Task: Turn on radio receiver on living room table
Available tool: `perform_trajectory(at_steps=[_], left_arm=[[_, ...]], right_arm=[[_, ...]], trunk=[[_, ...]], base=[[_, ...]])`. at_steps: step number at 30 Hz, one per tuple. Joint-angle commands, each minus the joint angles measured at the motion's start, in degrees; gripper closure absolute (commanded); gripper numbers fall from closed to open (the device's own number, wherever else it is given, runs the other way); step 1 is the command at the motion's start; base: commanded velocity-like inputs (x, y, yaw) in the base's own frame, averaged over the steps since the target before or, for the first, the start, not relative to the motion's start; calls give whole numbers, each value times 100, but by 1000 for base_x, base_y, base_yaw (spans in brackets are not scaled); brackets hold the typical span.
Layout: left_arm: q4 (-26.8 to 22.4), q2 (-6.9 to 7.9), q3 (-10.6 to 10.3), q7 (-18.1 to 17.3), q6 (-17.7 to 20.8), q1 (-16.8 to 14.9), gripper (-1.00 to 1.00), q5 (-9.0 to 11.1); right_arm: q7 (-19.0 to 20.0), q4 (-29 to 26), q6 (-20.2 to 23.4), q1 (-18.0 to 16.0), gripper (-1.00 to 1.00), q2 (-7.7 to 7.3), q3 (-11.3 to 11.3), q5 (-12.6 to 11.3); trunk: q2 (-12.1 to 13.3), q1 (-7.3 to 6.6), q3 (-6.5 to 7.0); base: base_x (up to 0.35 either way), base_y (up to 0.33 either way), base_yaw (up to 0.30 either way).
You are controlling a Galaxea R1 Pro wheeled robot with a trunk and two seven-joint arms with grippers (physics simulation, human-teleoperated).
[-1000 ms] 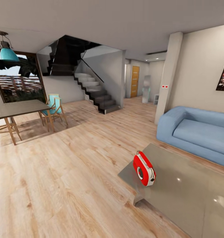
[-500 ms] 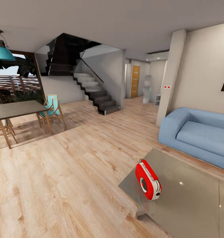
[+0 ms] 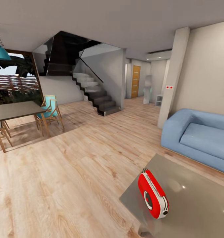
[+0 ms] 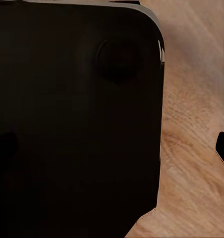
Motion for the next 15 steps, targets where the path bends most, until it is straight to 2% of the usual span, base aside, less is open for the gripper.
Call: perform_trajectory(at_steps=[1, 11, 15], left_arm=[[-1, 1, -2, 0, 0, 0, -100, 0], [2, 1, -1, 0, 0, 0, -100, 0], [0, 1, -2, 0, -2, 0, -100, 0]], right_arm=[[0, 0, 0, 0, -100, 0, 0, 0], [0, 0, -5, 3, -100, 6, 4, 0], [0, 0, -7, 2, -100, 8, 6, 0]], trunk=[[0, 0, 0], [0, 0, 0], [0, 0, 0]], base=[[324, 0, 0], [320, 0, -2], [224, 0, -114]])
